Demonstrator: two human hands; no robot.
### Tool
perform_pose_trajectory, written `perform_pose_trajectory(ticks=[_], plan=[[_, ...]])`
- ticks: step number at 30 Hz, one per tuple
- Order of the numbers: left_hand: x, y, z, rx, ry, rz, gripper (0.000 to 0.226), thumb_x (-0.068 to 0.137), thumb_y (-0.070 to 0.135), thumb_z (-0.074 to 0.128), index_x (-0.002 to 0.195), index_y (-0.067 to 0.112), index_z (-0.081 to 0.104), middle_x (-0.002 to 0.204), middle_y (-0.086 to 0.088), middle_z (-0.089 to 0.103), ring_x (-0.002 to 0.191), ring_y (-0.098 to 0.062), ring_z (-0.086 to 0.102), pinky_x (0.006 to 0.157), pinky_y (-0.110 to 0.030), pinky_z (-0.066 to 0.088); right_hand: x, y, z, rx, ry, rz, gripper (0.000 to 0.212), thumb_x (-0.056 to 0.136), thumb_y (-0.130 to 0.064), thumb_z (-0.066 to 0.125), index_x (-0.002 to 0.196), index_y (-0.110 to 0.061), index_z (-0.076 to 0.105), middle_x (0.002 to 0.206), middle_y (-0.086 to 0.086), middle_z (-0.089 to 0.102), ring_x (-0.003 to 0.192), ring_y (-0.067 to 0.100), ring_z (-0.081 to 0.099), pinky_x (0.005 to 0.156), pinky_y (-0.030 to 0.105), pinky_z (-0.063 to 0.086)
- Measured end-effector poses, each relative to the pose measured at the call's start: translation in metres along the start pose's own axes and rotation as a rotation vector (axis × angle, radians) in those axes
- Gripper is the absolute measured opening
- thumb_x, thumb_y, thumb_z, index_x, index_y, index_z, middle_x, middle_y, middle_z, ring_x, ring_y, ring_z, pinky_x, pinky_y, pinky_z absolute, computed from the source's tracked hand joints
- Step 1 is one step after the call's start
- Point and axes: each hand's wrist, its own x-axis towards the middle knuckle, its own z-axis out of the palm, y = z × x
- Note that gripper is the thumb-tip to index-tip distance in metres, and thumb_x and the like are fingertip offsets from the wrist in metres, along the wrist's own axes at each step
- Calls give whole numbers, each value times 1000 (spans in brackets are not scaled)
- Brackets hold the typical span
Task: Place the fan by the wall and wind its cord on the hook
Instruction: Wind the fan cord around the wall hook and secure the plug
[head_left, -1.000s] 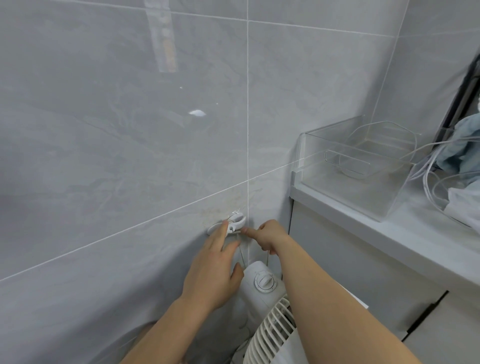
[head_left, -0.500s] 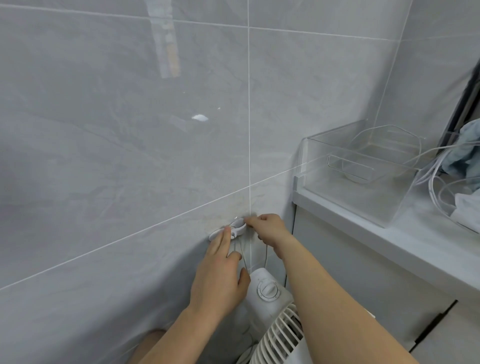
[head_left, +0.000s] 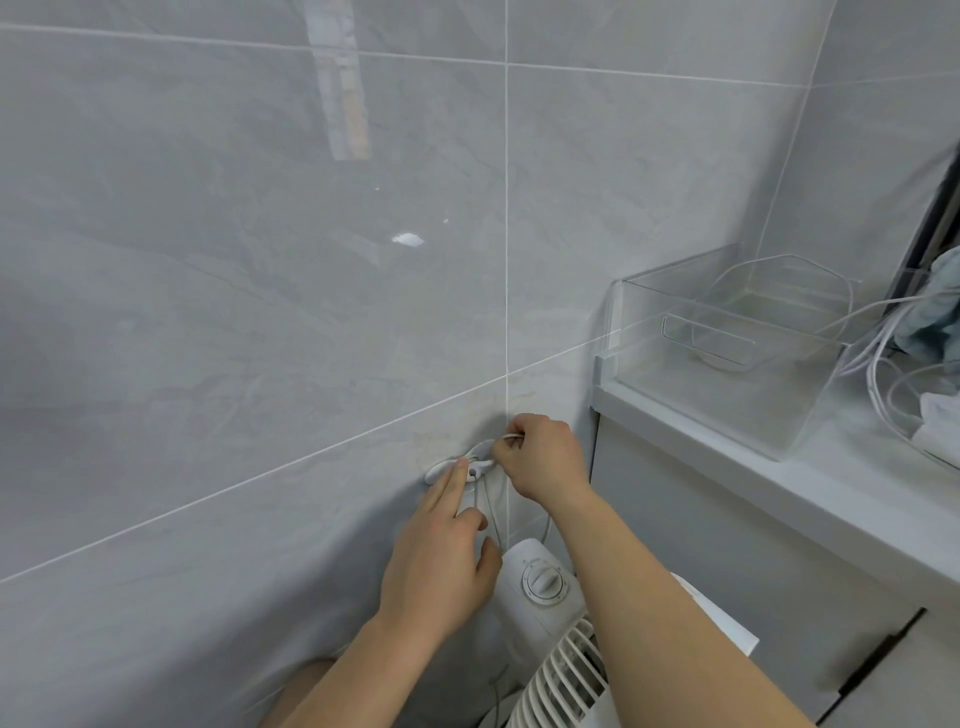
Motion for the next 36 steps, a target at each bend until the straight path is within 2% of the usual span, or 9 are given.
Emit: perform_pose_trajectory(ticks=[8, 12, 15, 19, 24, 28, 30, 33, 36], plan=[[-6, 7, 3, 19, 8, -11, 29, 87, 33, 58, 104, 18, 75, 171, -7, 13, 157, -18, 18, 100, -35, 53, 0, 4, -2, 174, 43, 154, 36, 88, -18, 64, 57, -13, 46, 52, 1, 45, 57, 23, 43, 49, 28, 32], [-6, 8, 0, 31, -6, -19, 31, 89, 34, 58, 111, 19, 74, 172, -4, 6, 158, -17, 13, 102, -35, 51, 2, 1, 1, 257, 60, 235, 28, 89, -19, 65, 64, -7, 57, 59, 7, 53, 60, 25, 46, 53, 28, 35], [-5, 7, -1, -3, 12, -25, 31, 89, 34, 57, 110, 20, 75, 171, -5, 14, 158, -16, 16, 106, -35, 50, 0, -4, 3, 253, 73, 194, 26, 90, -22, 65, 69, -6, 64, 61, 4, 59, 64, 28, 56, 58, 31, 43], [-1, 9, -5, -90, 128, 19, 29, 82, 34, 54, 97, 21, 75, 157, -9, 45, 148, -25, 39, 107, -41, 49, -4, -8, 0, 230, 52, 45, 19, 88, -25, 68, 71, -15, 71, 62, 0, 65, 70, 25, 63, 66, 34, 51], [-1, 27, -11, -540, 291, 19, 25, 83, 22, 60, 105, 26, 70, 118, 11, 54, 120, -15, 56, 100, -25, 43, -9, -11, -5, 269, 42, 42, 21, 83, -19, 68, 62, -15, 68, 52, -4, 56, 58, 18, 50, 57, 29, 42], [8, 28, 2, -713, 71, -183, 27, 79, 24, 59, 98, 41, 68, 126, 17, 59, 125, -6, 53, 100, -38, 48, -11, -17, -6, 348, 50, 65, 19, 83, -19, 63, 70, -15, 76, 57, -3, 65, 59, 16, 58, 56, 24, 44], [13, 29, 3, -764, -9, -251, 29, 77, 26, 56, 91, 48, 70, 130, 20, 60, 130, -5, 51, 100, -31, 44, -14, -20, -8, 413, 40, 49, 20, 85, -22, 63, 73, -18, 79, 60, -5, 69, 57, 9, 60, 57, 20, 46], [17, 36, -6, -889, -81, -272, 38, 79, 20, 56, 91, 52, 71, 115, 26, 69, 111, 8, 58, 89, -17, 40, -15, -25, -11, 504, -12, 22, 33, 86, -42, 62, 74, -17, 79, 71, -1, 76, 72, 16, 71, 74, 35, 59], [15, 39, -11, -963, -146, -308, 38, 83, 17, 57, 100, 46, 74, 103, 17, 75, 94, 2, 64, 91, -24, 43, -17, -25, -17, 587, -84, -11, 47, 90, -55, 54, 78, -18, 81, 80, -2, 80, 89, 15, 74, 93, 41, 56]])
